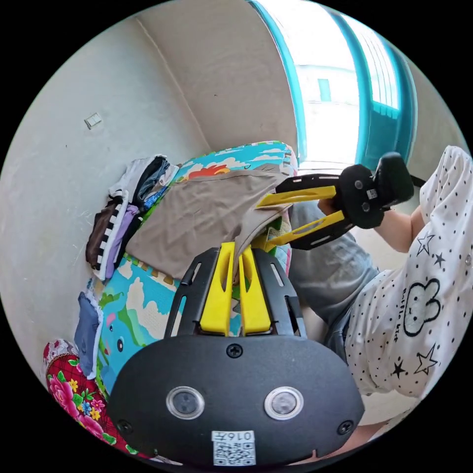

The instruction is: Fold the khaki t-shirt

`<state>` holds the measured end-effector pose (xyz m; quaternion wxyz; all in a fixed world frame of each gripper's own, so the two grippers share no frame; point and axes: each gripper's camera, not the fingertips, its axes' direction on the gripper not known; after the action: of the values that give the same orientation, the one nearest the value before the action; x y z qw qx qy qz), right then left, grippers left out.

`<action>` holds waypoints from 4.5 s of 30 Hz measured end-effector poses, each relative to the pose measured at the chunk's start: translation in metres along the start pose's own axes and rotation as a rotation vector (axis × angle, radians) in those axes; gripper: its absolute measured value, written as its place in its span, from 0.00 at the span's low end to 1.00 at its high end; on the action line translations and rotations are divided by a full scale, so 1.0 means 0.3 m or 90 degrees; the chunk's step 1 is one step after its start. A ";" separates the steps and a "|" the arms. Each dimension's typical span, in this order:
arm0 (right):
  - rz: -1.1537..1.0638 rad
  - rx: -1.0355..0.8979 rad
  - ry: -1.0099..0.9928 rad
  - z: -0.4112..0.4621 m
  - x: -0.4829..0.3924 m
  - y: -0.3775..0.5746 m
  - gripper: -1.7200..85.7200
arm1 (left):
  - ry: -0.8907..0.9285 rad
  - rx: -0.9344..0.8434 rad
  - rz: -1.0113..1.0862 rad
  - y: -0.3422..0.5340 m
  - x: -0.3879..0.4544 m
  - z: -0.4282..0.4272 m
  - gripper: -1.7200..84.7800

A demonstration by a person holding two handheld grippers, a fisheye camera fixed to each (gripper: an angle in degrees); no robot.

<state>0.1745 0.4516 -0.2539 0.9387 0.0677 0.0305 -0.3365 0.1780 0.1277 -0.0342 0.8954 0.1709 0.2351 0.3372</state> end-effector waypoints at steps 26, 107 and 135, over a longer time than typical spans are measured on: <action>-0.408 -0.165 -0.057 0.375 0.228 -0.258 0.03 | 0.035 -0.119 0.054 0.063 -0.382 0.022 0.01; 0.384 -0.088 -0.216 0.806 1.619 -0.156 0.21 | 0.115 0.135 -0.582 0.666 -1.414 0.372 0.14; 0.320 -0.115 -0.296 0.605 1.523 0.140 0.16 | 0.150 0.113 -0.652 0.981 -1.105 0.484 0.11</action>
<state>0.5559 0.1702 -0.1171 0.9763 -0.0887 -0.1719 -0.0973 -0.1177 0.0896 0.3248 0.8950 0.0707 0.4152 -0.1472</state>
